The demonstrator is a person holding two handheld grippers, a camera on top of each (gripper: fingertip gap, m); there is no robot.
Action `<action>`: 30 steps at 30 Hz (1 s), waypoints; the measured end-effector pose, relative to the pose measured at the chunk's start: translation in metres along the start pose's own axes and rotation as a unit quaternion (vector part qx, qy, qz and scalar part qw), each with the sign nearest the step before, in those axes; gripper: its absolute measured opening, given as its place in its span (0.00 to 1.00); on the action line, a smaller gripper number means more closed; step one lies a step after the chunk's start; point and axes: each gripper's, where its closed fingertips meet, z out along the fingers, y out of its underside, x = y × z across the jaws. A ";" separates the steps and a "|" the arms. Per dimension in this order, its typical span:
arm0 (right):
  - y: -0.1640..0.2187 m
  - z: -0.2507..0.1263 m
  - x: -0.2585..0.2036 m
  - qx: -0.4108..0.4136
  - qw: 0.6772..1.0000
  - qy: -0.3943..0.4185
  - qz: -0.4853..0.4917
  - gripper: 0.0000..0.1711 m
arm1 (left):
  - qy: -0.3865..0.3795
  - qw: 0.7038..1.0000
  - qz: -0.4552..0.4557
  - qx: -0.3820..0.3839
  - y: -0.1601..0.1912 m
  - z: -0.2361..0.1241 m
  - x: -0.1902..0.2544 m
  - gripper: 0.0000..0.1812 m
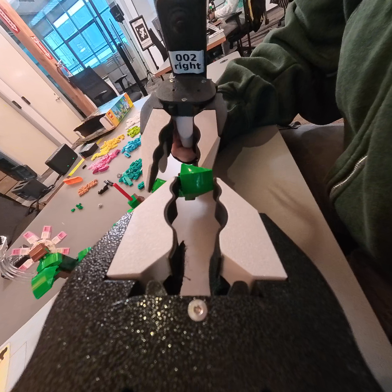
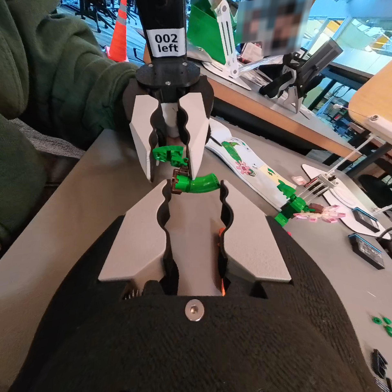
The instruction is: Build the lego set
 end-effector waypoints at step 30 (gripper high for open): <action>0.009 0.000 0.008 -0.028 0.998 -0.001 0.064 0.25 | -0.016 0.999 -0.020 -0.041 0.006 0.003 -0.005 0.16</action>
